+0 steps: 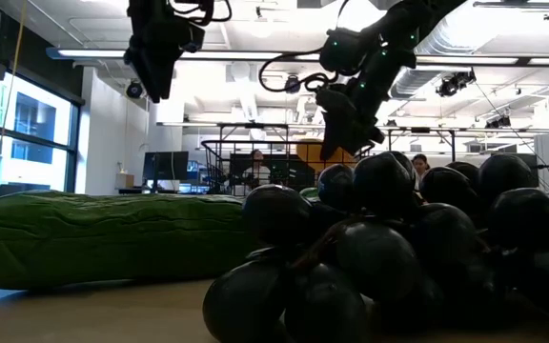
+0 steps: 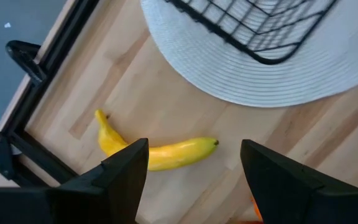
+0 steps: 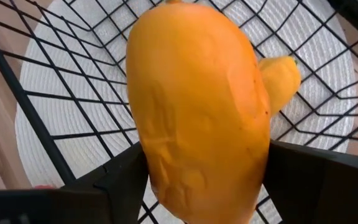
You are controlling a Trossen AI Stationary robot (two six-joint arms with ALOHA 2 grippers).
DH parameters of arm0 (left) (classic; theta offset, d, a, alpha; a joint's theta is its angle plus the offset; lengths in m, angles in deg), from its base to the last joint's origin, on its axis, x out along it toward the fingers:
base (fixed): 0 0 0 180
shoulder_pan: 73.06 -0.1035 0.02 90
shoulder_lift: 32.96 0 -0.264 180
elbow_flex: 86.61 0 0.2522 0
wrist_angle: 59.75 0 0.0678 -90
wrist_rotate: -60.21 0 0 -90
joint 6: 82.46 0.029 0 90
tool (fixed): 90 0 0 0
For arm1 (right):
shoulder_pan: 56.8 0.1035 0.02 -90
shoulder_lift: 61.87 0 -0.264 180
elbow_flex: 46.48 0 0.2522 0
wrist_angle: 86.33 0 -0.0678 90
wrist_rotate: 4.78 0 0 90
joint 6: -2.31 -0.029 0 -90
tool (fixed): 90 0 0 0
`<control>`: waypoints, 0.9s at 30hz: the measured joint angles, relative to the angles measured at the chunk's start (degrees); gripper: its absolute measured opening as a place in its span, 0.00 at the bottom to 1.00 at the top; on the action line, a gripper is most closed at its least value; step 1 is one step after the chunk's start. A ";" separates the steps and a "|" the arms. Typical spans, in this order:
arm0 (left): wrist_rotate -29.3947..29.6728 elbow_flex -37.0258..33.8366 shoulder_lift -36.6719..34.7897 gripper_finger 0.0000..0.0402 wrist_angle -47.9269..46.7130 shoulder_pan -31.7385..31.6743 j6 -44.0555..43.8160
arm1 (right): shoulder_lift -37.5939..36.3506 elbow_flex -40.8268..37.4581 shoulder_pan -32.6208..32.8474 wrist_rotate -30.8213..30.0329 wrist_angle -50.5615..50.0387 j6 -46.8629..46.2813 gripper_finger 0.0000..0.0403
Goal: Build produce basket
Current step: Put the bottom mango into the wire basket, then put the left orange into the wire basket
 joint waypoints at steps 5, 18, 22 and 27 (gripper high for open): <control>-0.89 0.00 -0.02 0.61 0.01 -2.98 2.53 | 0.00 0.00 0.00 -0.41 0.11 -1.16 0.68; -7.47 0.02 -0.02 0.61 -0.20 -7.41 9.54 | -0.26 0.04 -0.13 -0.59 0.10 -7.91 0.69; -9.88 0.02 -0.02 0.61 -2.51 -7.41 10.10 | -1.73 0.07 -0.32 -0.71 0.85 -10.19 0.69; -15.36 0.00 -0.20 0.61 -5.03 -6.37 9.07 | -5.76 0.09 -0.53 -3.61 2.21 -10.43 0.69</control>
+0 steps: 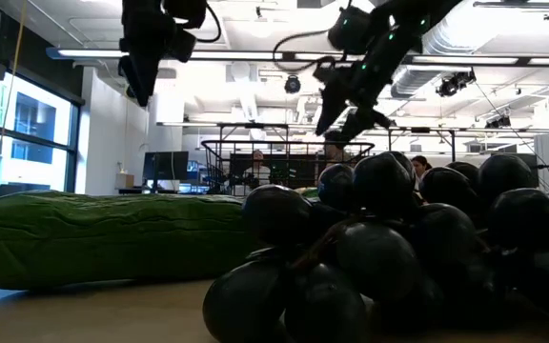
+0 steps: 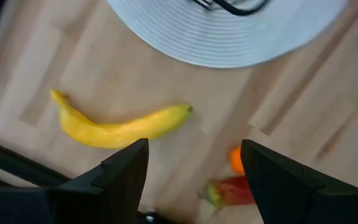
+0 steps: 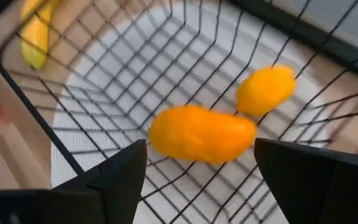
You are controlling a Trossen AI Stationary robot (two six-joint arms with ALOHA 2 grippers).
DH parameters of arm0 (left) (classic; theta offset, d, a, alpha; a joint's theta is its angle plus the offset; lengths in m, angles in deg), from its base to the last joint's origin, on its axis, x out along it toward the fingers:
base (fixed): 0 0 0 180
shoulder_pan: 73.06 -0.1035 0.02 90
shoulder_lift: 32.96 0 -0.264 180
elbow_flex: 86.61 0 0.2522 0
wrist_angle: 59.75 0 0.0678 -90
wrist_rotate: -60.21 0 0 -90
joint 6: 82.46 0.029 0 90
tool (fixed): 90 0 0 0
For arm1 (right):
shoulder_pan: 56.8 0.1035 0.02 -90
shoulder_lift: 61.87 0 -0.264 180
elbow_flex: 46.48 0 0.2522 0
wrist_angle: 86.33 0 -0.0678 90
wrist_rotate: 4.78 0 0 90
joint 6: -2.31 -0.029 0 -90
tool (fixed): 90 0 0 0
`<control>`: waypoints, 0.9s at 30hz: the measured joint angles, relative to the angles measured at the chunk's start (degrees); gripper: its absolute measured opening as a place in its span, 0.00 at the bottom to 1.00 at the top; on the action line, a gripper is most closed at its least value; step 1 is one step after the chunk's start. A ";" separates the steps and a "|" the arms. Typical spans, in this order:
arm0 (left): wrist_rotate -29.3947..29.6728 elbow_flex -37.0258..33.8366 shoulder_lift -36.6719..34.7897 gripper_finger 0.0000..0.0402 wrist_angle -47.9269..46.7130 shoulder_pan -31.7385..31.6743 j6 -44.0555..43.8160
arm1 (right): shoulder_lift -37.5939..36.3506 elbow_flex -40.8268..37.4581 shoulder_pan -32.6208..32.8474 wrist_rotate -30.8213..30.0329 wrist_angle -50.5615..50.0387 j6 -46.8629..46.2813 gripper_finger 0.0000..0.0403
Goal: Build produce basket
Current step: Put the left orange into the wire basket
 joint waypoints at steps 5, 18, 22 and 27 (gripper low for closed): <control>-1.45 -3.22 -1.97 0.61 0.45 3.04 -5.32 | -4.34 0.02 -0.39 -1.26 -0.40 0.47 0.69; -2.34 -18.26 -8.79 0.61 5.88 15.03 -28.94 | -14.20 0.02 -0.39 -0.92 -2.29 3.87 0.69; -2.22 -22.52 -8.81 0.61 8.43 19.19 -36.55 | -15.99 0.02 -0.39 -0.86 -2.70 5.34 0.69; -1.96 -28.11 -8.81 0.61 15.83 23.92 -45.25 | -16.51 0.02 -0.19 -0.82 -3.44 5.43 0.69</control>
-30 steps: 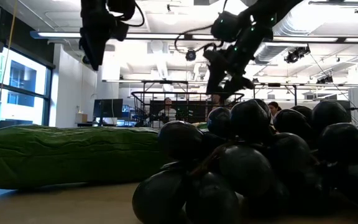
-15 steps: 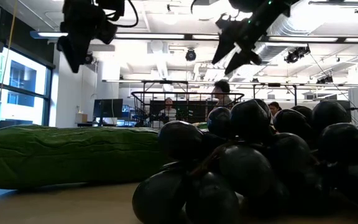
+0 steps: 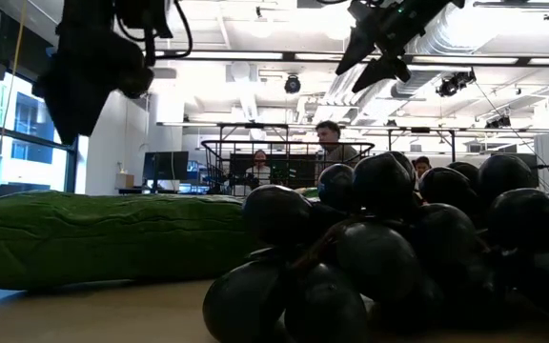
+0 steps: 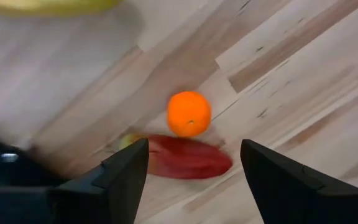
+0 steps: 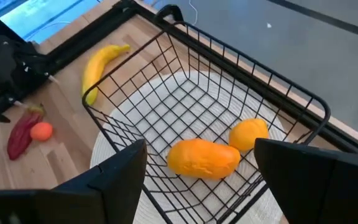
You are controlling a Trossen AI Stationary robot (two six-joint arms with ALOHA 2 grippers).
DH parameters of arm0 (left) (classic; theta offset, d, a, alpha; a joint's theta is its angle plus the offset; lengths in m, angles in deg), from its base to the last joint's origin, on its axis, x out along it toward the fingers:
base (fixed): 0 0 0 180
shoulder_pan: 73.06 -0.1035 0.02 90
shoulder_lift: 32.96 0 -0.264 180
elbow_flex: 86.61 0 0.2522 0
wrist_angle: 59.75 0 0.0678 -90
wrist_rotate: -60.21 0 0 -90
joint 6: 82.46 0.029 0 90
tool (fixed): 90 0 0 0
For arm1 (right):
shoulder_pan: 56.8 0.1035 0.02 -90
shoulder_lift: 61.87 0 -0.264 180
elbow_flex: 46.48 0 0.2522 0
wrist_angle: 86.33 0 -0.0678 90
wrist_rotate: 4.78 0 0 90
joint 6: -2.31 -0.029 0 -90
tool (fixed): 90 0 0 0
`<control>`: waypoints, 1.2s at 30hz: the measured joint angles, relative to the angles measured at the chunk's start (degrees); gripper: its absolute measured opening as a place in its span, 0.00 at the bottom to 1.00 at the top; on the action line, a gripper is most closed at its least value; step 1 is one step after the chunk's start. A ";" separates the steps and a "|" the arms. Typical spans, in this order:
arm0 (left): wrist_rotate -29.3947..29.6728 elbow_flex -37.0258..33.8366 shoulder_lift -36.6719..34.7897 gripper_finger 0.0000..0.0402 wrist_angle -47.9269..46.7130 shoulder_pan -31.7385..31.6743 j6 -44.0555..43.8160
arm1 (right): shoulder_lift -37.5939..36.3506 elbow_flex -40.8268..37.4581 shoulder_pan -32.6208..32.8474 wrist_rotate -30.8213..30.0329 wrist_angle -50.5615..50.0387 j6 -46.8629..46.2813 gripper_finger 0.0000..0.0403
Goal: Build produce basket
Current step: Put the left orange into the wire basket
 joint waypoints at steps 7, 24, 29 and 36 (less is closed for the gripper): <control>1.74 -5.13 0.00 0.61 6.02 3.73 -8.00 | 0.00 0.00 0.65 0.33 -4.40 0.00 0.69; 4.72 -10.43 2.72 0.61 14.93 7.91 -16.96 | 0.00 0.00 0.74 0.22 -6.44 0.00 0.69; 4.68 -10.41 5.47 0.61 16.04 7.91 -16.96 | 0.00 0.00 0.74 0.19 -6.49 0.00 0.69; 4.08 -10.41 8.77 0.61 15.90 7.91 -17.73 | 0.02 0.00 0.74 0.17 -6.71 0.00 0.69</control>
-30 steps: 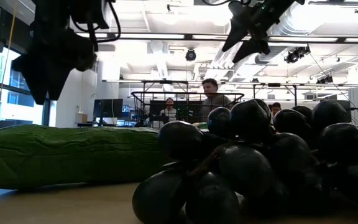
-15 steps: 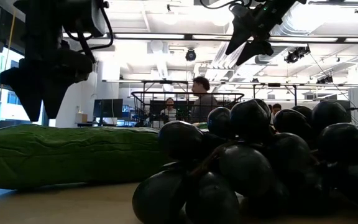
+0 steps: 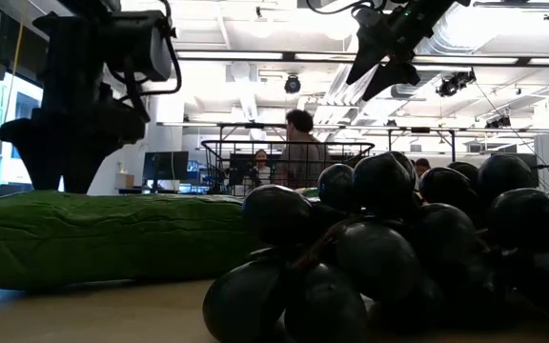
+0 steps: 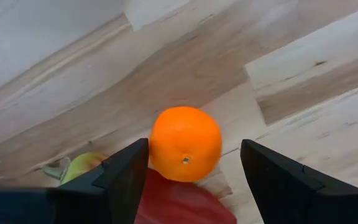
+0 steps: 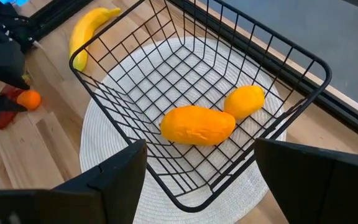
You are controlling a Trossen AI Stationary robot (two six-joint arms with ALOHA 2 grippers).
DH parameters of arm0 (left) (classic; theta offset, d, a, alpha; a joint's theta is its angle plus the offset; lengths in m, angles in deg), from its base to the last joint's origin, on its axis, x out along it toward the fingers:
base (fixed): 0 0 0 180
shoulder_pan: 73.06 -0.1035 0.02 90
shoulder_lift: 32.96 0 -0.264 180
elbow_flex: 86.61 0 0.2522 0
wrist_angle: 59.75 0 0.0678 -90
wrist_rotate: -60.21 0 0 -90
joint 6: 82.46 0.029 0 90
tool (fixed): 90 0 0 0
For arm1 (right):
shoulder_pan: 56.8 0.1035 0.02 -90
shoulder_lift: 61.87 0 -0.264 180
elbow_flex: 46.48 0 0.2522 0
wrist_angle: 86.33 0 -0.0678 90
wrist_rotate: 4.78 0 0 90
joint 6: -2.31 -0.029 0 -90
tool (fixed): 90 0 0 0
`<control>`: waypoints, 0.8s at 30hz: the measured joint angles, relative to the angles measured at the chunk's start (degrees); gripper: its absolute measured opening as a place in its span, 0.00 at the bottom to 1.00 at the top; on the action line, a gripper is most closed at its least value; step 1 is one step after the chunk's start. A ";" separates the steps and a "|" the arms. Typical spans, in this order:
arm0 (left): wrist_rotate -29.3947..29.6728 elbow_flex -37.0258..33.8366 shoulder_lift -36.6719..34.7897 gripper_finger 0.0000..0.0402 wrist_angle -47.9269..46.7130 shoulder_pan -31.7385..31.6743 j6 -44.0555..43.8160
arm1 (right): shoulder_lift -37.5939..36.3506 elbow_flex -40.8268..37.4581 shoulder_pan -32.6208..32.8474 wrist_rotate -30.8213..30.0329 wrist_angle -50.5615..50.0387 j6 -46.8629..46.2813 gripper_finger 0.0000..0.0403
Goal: Build produce basket
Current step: Put the left orange into the wire basket
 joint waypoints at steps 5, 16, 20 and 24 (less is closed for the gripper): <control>0.35 0.00 2.21 0.61 -0.07 -0.02 -0.08 | 0.00 0.00 0.00 0.00 0.00 0.01 0.69; 0.17 0.00 5.85 0.47 -0.09 -0.02 1.42 | 0.00 0.00 0.00 0.00 0.00 0.01 0.69; 0.14 0.01 5.21 0.36 -0.09 -0.04 1.80 | 0.00 0.00 0.00 0.00 0.00 0.00 0.69; -0.59 1.37 4.21 0.35 -0.26 -0.04 3.16 | 0.00 -0.02 0.00 -0.02 0.00 0.00 0.69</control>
